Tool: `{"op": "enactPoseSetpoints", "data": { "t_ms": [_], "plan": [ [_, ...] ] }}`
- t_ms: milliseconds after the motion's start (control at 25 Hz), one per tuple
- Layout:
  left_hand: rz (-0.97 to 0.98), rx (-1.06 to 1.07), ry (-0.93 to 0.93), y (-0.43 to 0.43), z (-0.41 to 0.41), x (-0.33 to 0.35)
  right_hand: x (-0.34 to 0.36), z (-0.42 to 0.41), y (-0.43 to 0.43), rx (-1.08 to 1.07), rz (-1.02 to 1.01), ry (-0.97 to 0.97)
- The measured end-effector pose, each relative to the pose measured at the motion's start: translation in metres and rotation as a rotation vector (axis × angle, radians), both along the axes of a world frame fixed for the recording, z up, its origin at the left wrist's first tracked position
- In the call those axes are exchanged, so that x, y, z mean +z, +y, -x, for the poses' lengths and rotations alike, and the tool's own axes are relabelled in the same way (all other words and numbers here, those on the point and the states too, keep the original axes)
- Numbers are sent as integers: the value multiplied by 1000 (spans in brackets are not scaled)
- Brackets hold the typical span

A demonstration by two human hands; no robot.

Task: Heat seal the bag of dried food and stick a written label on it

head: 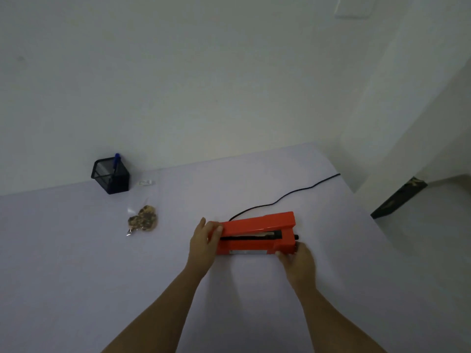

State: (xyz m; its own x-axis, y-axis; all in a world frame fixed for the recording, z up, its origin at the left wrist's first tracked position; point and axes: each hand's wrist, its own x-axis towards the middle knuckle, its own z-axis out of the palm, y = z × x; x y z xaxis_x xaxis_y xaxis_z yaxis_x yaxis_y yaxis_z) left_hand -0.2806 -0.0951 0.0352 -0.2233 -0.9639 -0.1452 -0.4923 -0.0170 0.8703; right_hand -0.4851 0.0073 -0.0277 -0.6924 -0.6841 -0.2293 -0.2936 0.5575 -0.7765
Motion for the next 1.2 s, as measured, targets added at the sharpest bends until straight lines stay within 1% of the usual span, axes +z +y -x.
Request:
{"op": "enactPoseSetpoints", "data": {
  "t_ms": [120, 200, 280, 360, 560, 760, 880, 960, 1080, 1120, 1200],
  "plan": [
    [-210, 273, 110, -22, 19, 3, -4, 11, -30, 21, 51, -4],
    [-263, 347, 86, -49, 28, 0, -8, 22, -64, 55, 71, 23],
    [-262, 357, 79, -80, 35, -4, -11, 34, -100, 94, 85, 42],
    [-257, 381, 110, -110, 41, -6, -14, 46, -136, 133, 100, 63],
    [-229, 442, 126, -186, 59, -15, -22, 72, -220, 159, 108, 80],
    [-198, 474, 137, -242, 77, -20, -27, 89, -273, 164, 117, 129],
    [-198, 502, 132, -259, 85, -22, -29, 97, -289, 188, 138, 177],
    [-197, 518, 129, -262, 88, -25, -29, 100, -294, 194, 116, 168],
    [-218, 475, 112, -263, 91, -19, -20, 100, -292, 214, 69, 174],
    [-199, 462, 95, -261, 89, -21, -22, 99, -288, 223, 68, 193],
    [-197, 421, 24, -248, 84, -12, -17, 89, -276, 211, -21, 198]
  ]
}}
